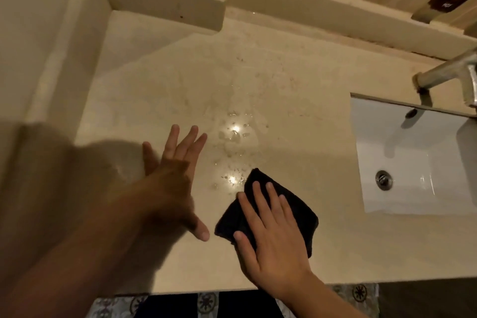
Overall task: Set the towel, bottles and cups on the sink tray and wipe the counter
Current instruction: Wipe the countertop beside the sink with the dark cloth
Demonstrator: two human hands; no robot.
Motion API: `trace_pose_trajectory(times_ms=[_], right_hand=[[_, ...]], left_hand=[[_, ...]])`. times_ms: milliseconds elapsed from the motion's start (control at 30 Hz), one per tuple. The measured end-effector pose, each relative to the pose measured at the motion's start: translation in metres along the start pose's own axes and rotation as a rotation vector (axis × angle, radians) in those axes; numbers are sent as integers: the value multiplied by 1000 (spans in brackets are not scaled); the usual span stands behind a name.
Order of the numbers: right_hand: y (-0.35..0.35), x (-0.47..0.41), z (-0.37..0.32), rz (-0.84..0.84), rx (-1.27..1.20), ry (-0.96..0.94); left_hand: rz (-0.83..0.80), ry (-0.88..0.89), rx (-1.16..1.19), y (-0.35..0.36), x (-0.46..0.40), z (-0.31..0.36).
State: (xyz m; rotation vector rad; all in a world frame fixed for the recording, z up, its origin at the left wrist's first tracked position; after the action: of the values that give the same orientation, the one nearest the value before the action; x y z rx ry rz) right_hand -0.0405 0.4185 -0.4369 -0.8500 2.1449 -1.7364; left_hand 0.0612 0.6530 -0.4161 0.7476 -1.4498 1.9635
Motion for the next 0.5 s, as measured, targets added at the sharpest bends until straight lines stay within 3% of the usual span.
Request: trace_pose_trajectory(times_ms=[167,267,367,500], right_hand=[[-6,-62,-12,0,-5,-221],[-11,-88,-4,15,10,-261],[-15,-99,14,36,13,-214],[-27,-93,61,100,24,2]], left_hand=[[103,156,256,2,4,-16],[200,112,253,9,1,-15],[284,26,230,17,-6,-10],[419,-187,82,19,-15,8]])
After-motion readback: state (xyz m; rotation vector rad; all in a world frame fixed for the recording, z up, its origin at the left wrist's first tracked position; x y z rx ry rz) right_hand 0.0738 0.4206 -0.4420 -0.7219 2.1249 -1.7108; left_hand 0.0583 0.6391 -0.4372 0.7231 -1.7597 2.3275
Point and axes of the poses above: each hand's wrist, its own x-axis away from the middle knuckle, its own y-axis out of the palm, z = x × y, the point moved 1 cm from there along -x, towards the middle knuckle, and after that the axes turned 14 degrees about -y, right-handed, at the moved point
